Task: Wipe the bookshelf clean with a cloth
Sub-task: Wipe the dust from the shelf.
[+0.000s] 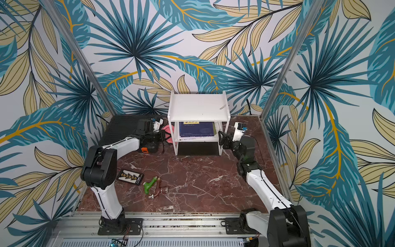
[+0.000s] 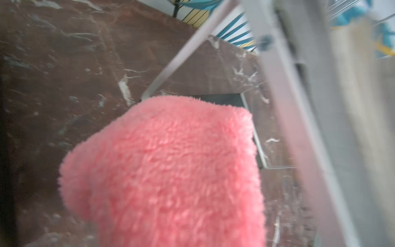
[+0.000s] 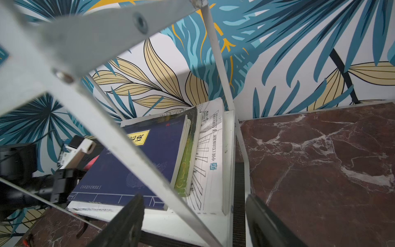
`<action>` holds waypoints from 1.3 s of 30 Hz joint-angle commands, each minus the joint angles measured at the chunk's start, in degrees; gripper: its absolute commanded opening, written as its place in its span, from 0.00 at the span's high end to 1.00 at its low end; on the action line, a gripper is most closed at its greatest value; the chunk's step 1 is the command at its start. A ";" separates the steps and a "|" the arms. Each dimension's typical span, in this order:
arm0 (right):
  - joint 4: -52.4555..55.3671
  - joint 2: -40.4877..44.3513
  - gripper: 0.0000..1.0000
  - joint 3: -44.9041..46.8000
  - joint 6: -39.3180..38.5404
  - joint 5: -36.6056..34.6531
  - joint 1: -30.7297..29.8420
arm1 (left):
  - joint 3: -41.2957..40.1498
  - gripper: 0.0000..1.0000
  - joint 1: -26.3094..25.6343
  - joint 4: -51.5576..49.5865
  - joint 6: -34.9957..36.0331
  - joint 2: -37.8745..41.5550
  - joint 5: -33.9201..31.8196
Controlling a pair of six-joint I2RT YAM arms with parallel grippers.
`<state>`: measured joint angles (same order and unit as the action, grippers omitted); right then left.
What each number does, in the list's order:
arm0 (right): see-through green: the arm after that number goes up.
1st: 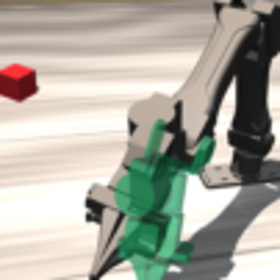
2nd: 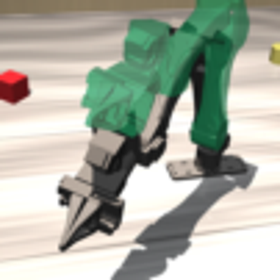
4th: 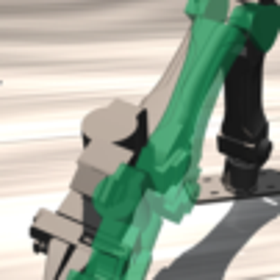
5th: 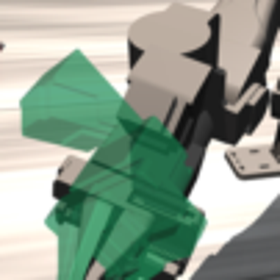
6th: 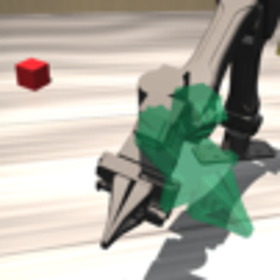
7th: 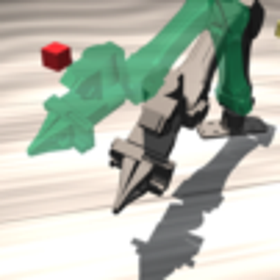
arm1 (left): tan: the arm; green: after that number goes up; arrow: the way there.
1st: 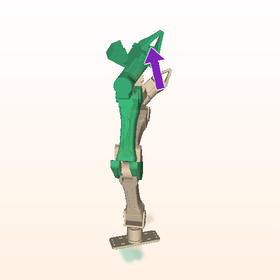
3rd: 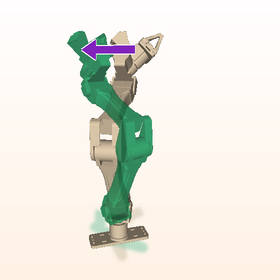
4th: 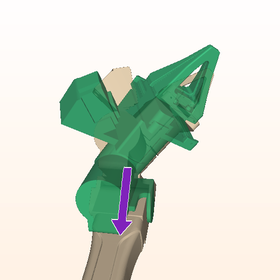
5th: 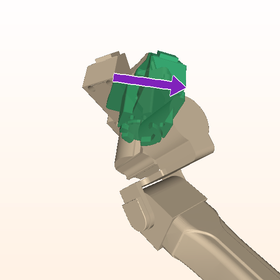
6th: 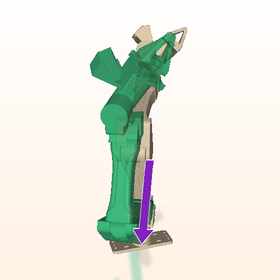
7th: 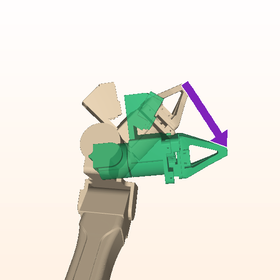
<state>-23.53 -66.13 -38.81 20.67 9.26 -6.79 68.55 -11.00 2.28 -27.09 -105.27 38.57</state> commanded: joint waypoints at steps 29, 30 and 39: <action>0.73 -1.78 0.23 -3.82 3.81 2.39 -0.07 | 25.56 1.00 -1.51 -7.80 1.36 -6.69 -2.15; 0.76 -2.03 0.23 -3.56 3.99 2.50 -0.07 | 24.95 1.00 -1.56 -6.79 0.89 -7.61 -2.58; 1.93 -2.36 0.22 -4.24 3.63 2.89 -0.22 | 37.75 1.00 -0.42 -11.68 4.51 -8.55 -4.68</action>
<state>-21.67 -68.77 -41.93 24.27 11.27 -6.81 99.94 -11.44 -9.41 -24.84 -117.10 35.09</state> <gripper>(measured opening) 0.775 0.112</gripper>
